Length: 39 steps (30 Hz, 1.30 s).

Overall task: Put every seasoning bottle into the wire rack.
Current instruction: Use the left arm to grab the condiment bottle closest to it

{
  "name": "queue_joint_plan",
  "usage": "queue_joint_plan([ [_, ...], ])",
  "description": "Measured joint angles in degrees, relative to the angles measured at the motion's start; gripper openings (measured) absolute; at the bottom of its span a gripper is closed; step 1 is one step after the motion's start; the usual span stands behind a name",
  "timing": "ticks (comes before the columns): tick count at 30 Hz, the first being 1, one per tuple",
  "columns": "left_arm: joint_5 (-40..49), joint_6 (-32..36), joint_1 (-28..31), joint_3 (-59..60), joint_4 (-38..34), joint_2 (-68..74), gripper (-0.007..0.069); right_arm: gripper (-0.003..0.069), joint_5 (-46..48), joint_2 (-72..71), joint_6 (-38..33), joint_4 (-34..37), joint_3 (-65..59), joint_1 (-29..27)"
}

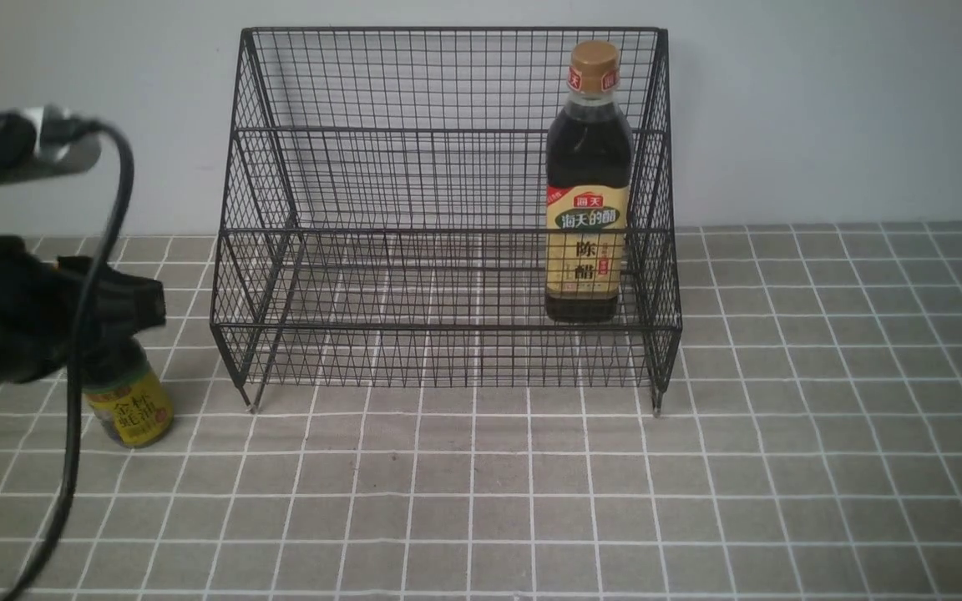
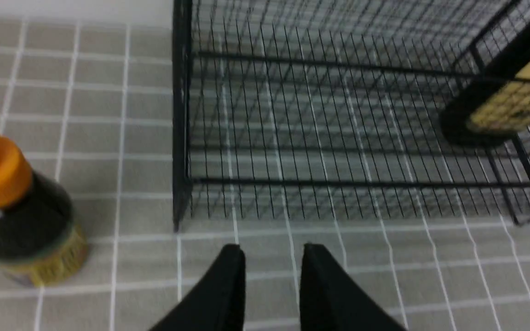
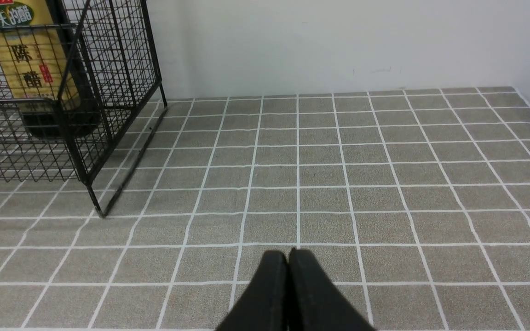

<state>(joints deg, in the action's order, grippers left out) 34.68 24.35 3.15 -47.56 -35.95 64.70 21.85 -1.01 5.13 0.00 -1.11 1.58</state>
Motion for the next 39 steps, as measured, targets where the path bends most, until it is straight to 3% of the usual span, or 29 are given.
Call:
queue_joint_plan([
  [2, 10.68, -2.17, 3.49, -3.49, 3.76, 3.20, 0.0139, -0.0013, 0.00, 0.00, 0.00, 0.00, 0.00, 0.00],
  [6, 19.43, -5.18, 8.76, -5.57, 12.87, 4.62, 0.0059, -0.0013, 0.00, 0.00, 0.00, 0.00, 0.00, 0.00],
  [9, 17.17, -6.88, 12.75, -5.83, 16.67, 2.89, 0.0003, -0.0013, 0.00, 0.00, 0.00, 0.00, 0.00, 0.00],
  [14, 8.18, -6.27, 13.54, -6.00, 16.66, 2.08, 0.0005, -0.0013, 0.00, 0.00, 0.00, 0.00, 0.00, 0.00],
  [19, 1.89, -4.97, 12.52, -6.00, 13.89, 5.20, 0.0126, -0.0013, 0.00, 0.00, 0.00, 0.00, 0.00, 0.00],
  [25, -3.51, 5.41, 7.78, -6.00, 12.25, 11.78, 0.0457, -0.0013, 0.00, 0.00, 0.00, 0.00, 0.00, 0.00],
  [28, -7.81, 10.27, 5.93, -6.00, 11.98, 14.57, 0.0566, -0.0013, 0.00, 0.00, 0.00, 0.00, 0.00, 0.00],
  [33, -14.18, 12.64, 5.24, -6.00, 11.79, 19.32, 0.0638, -0.0013, 0.00, 0.00, 0.00, 0.00, 0.00, 0.00],
  [39, -17.92, 12.77, 5.24, -6.00, 11.68, 22.70, 0.0611, -0.0013, 0.00, 0.00, 0.00, 0.00, 0.00, 0.00],
])
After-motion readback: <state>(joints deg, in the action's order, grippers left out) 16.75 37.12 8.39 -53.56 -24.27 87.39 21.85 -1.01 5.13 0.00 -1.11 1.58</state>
